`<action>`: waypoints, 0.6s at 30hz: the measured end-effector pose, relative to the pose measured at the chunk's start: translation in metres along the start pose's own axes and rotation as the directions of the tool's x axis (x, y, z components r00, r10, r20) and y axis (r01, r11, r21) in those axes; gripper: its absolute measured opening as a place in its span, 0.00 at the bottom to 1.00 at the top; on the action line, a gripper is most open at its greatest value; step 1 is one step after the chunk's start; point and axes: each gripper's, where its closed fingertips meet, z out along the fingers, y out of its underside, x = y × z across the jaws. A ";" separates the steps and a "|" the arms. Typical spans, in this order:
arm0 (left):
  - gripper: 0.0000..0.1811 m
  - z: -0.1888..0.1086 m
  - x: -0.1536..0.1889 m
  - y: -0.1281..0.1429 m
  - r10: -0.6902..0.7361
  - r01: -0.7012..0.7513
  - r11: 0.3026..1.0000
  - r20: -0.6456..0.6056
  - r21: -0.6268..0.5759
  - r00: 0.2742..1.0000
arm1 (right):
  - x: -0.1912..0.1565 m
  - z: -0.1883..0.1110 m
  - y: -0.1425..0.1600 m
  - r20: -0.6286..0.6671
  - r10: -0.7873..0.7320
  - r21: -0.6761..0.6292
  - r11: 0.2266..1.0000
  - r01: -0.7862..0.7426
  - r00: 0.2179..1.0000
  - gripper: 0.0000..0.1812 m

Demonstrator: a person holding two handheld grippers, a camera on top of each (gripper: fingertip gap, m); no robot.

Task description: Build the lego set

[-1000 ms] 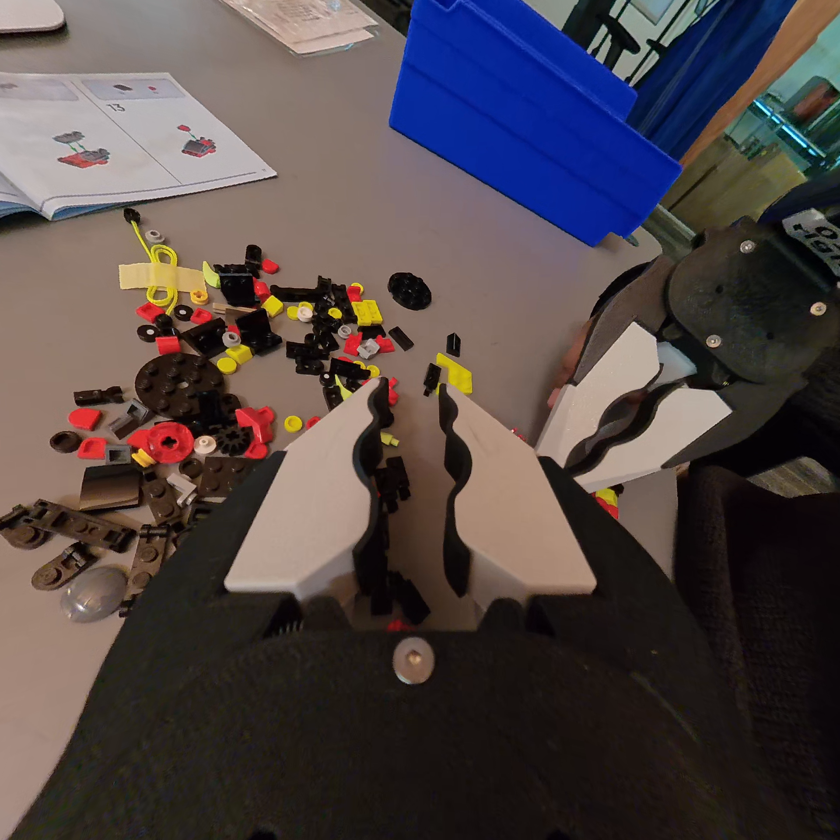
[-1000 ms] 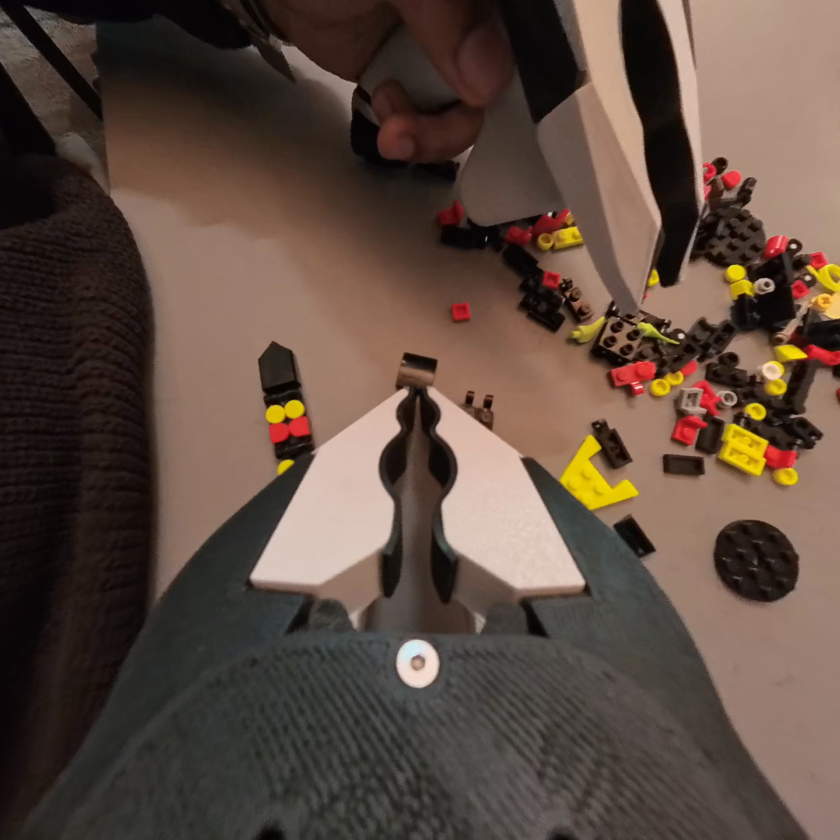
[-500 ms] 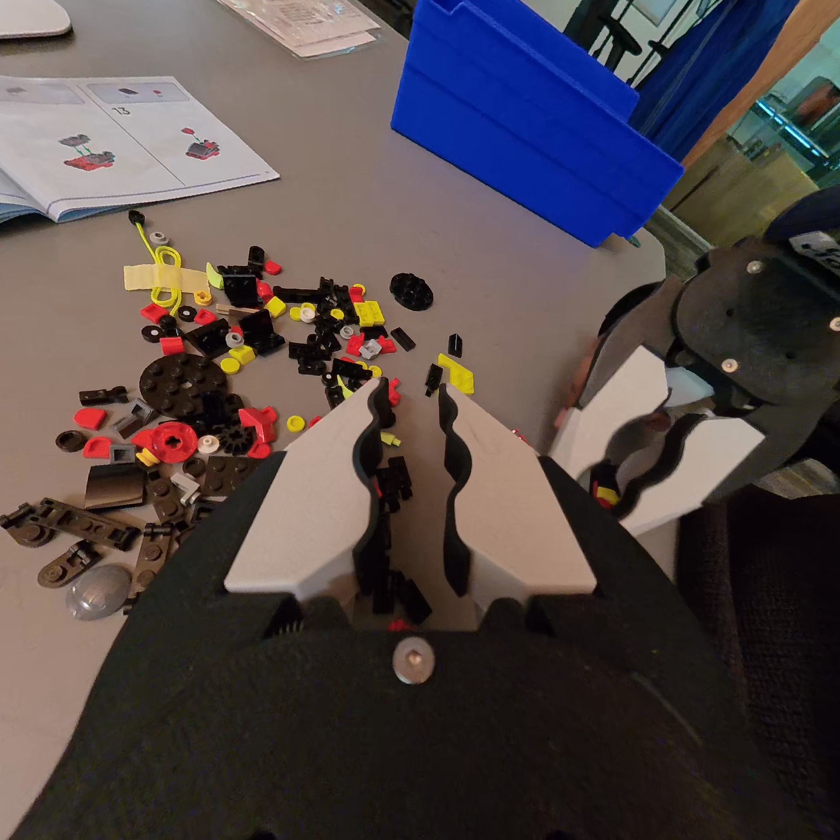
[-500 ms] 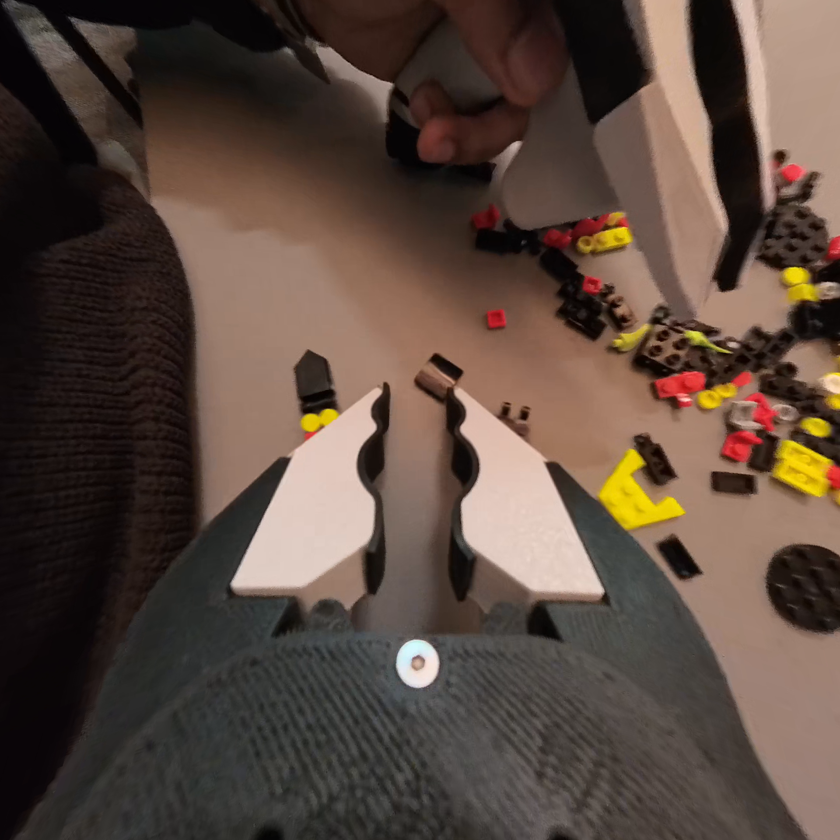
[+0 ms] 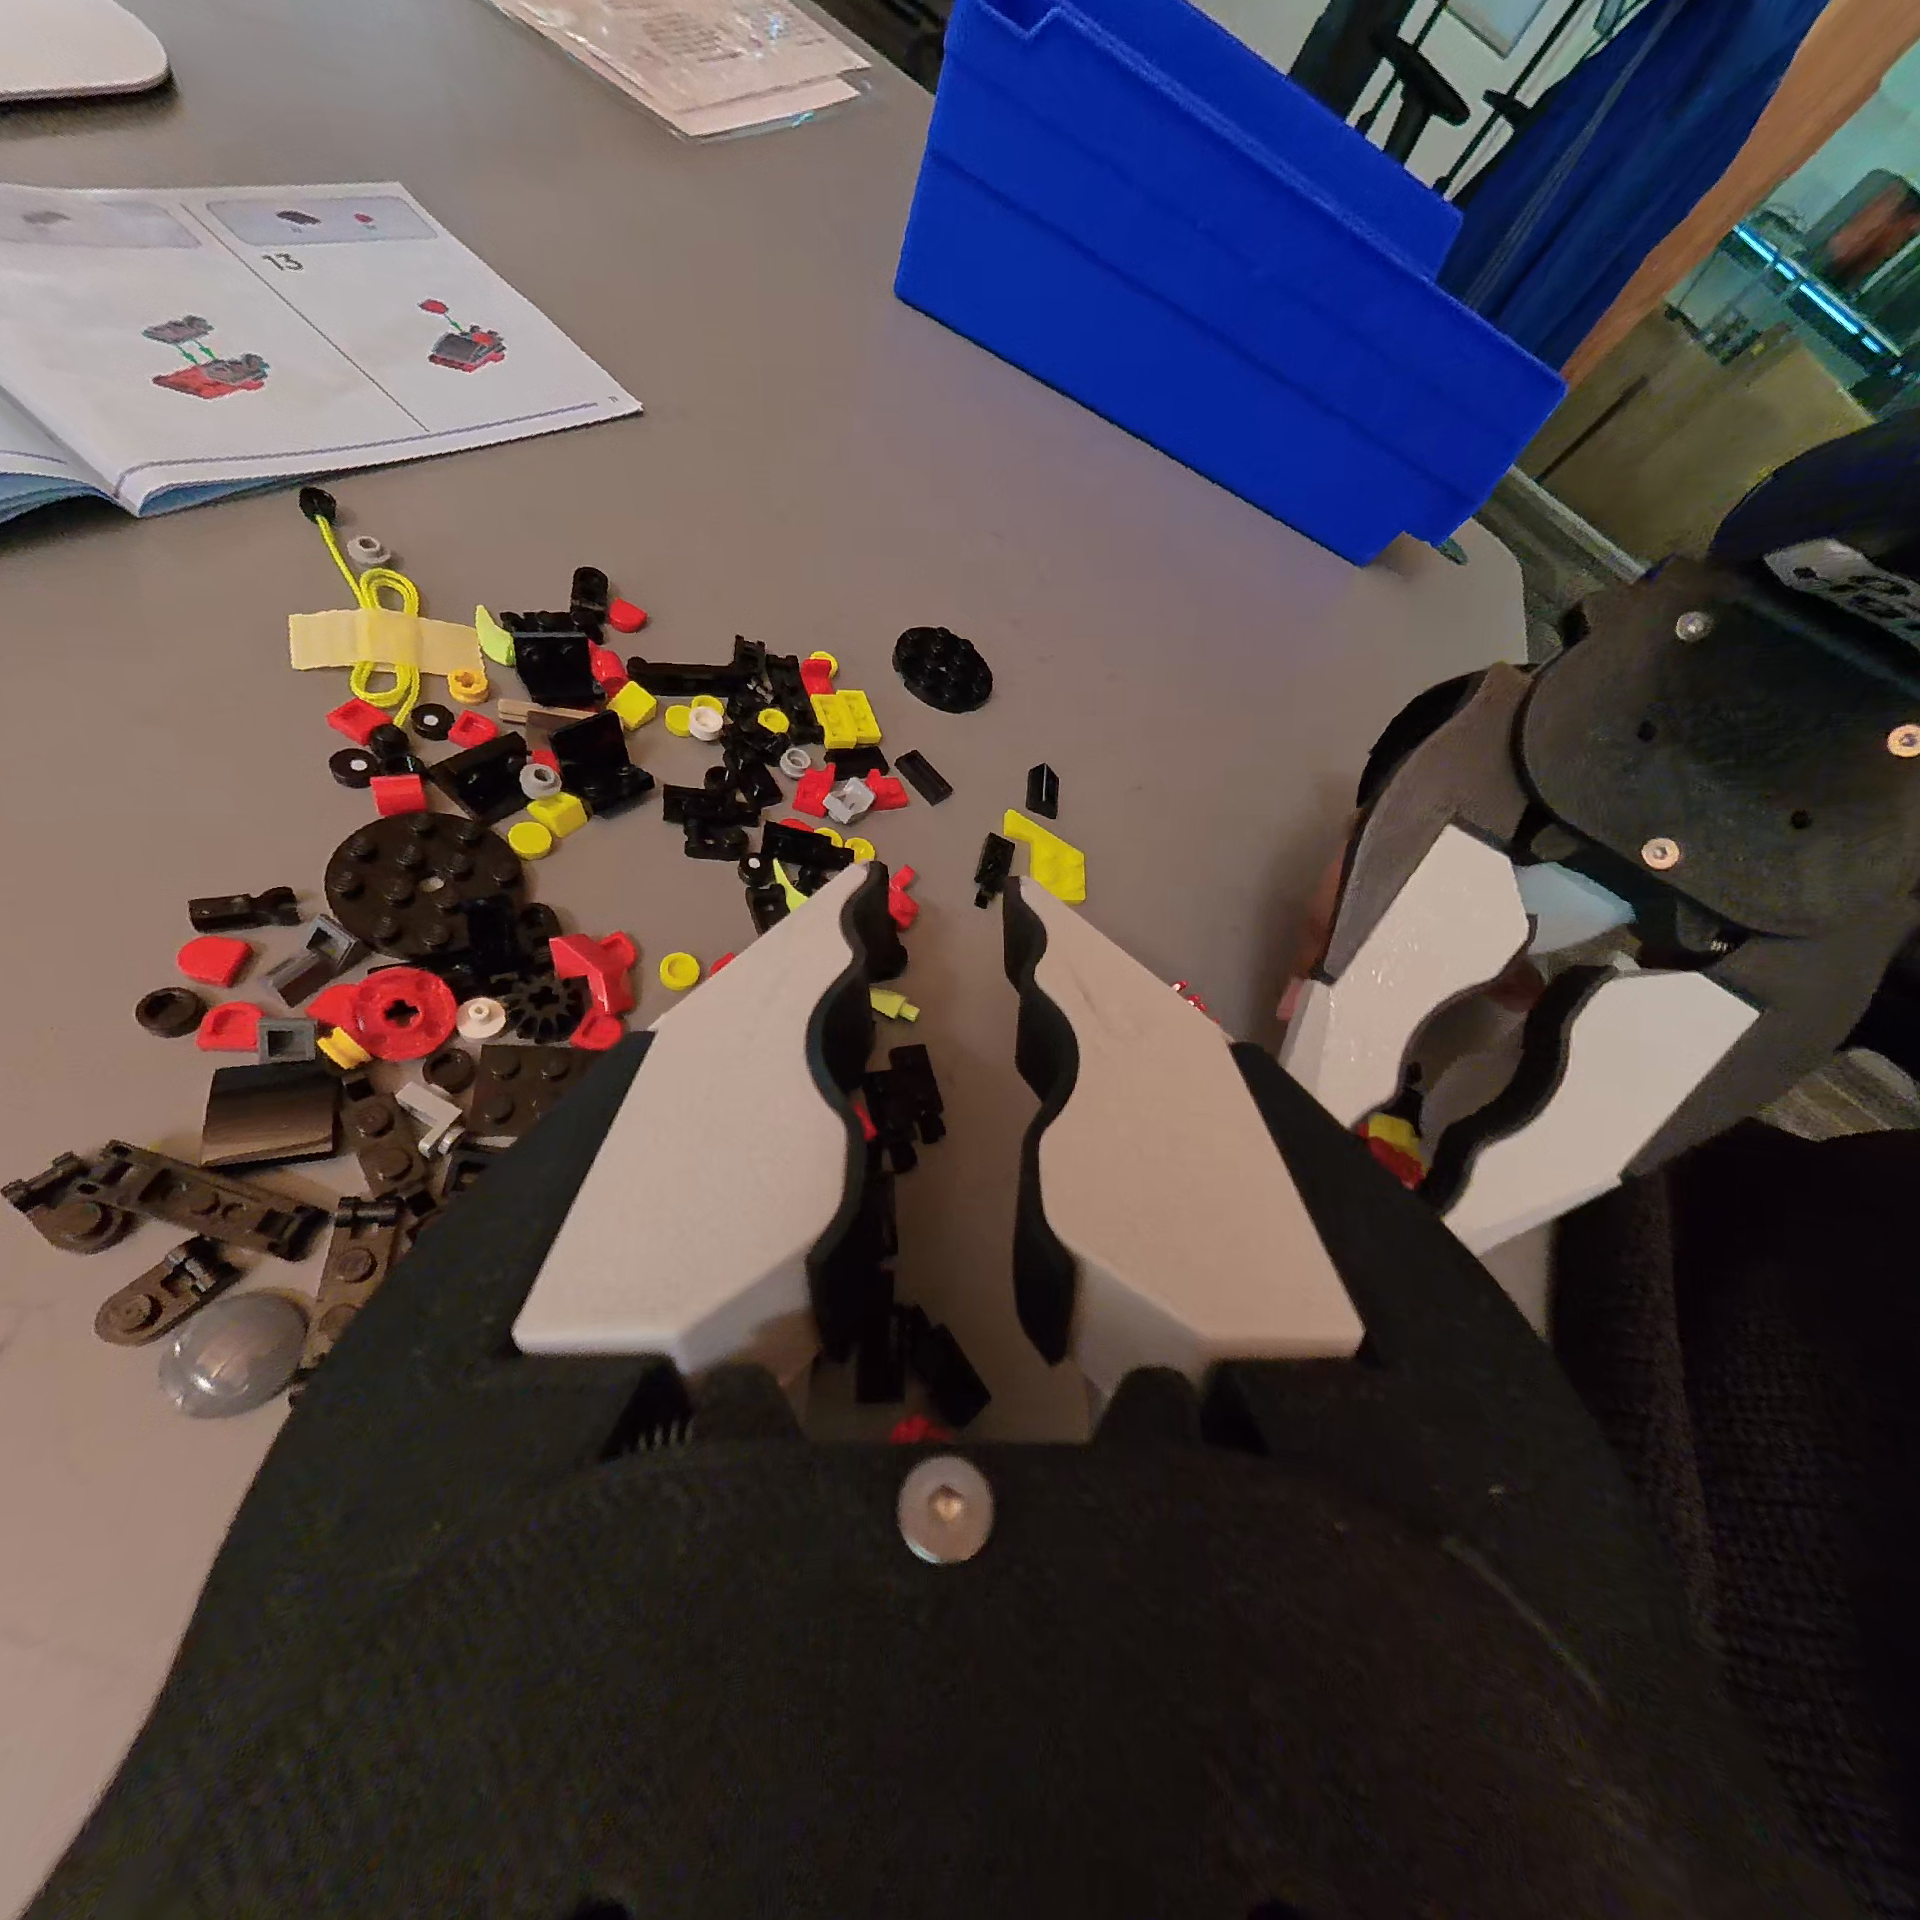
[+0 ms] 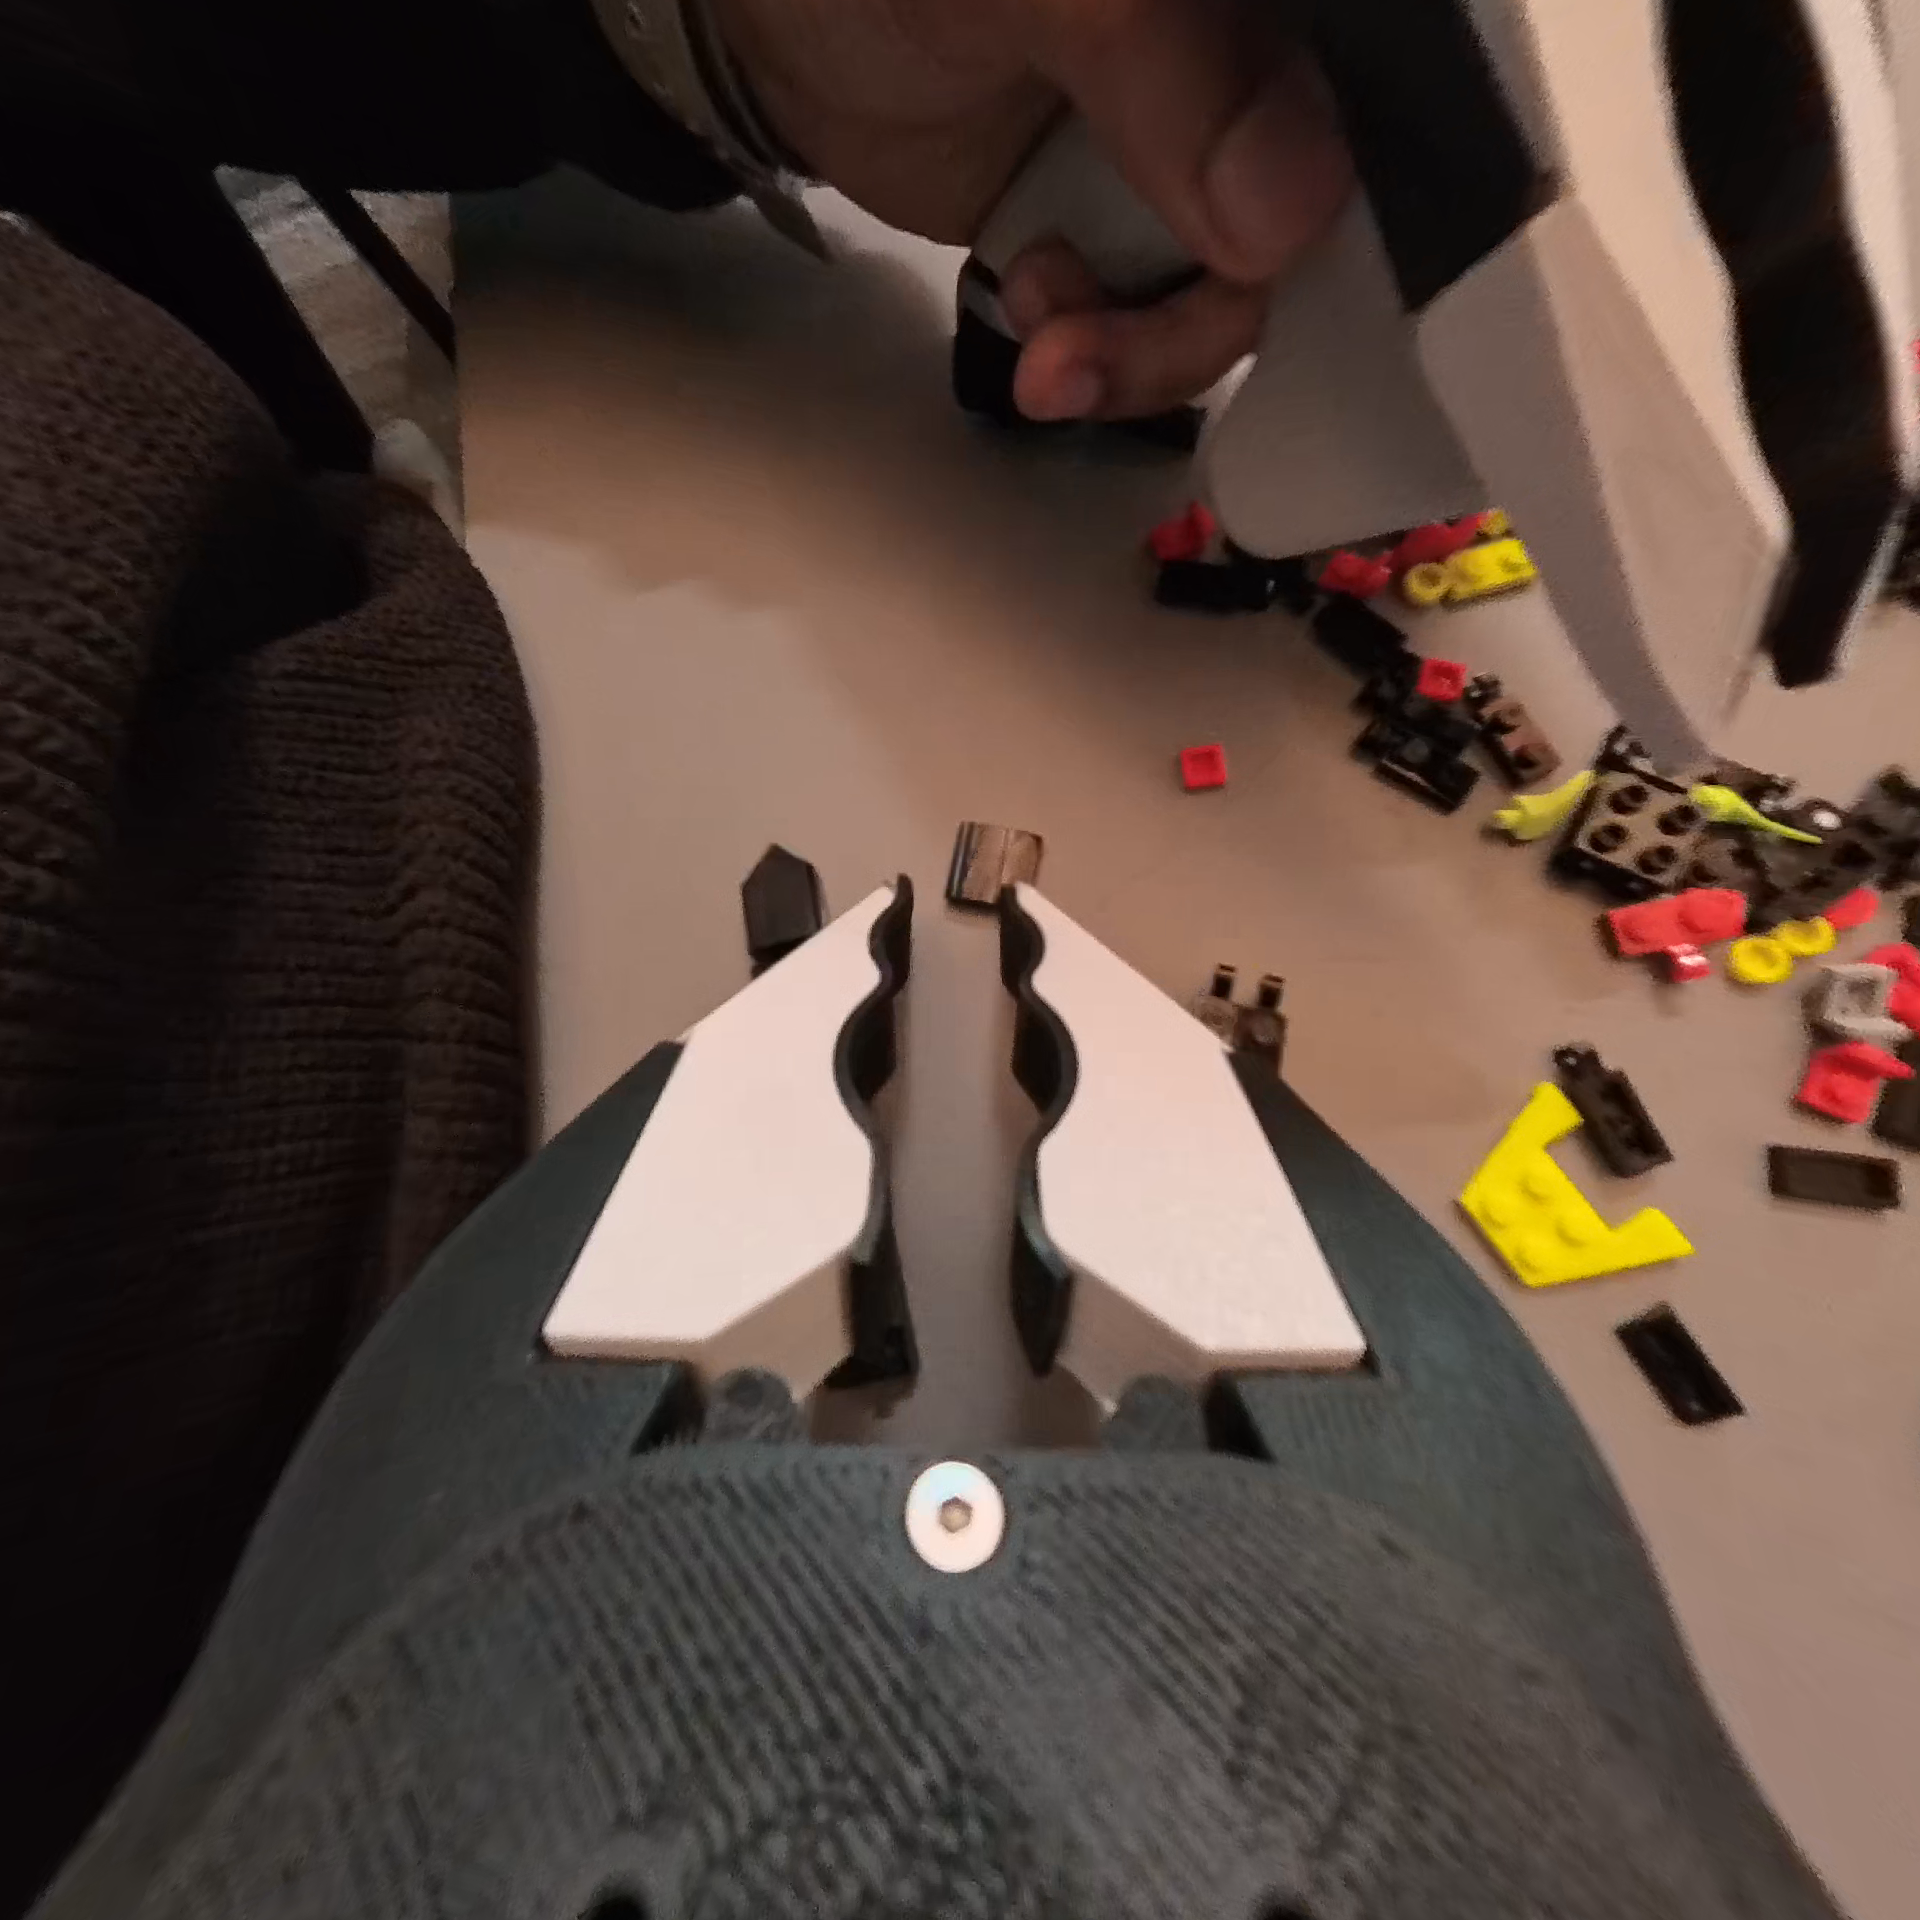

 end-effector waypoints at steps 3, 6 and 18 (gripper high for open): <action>0.11 0.000 0.000 0.000 0.000 0.000 1.000 0.000 -0.002 1.000 | -0.010 0.000 -0.008 0.055 -0.003 0.036 0.999 0.001 0.998 0.09; 0.11 0.000 0.000 0.000 -0.002 0.002 1.000 -0.001 -0.001 1.000 | 0.000 -0.004 -0.011 0.009 -0.045 0.052 0.998 0.045 0.999 0.10; 0.11 0.001 0.001 0.001 -0.013 0.013 1.000 -0.012 -0.002 1.000 | 0.002 0.014 -0.007 0.121 -0.254 -0.049 0.964 0.262 0.960 0.20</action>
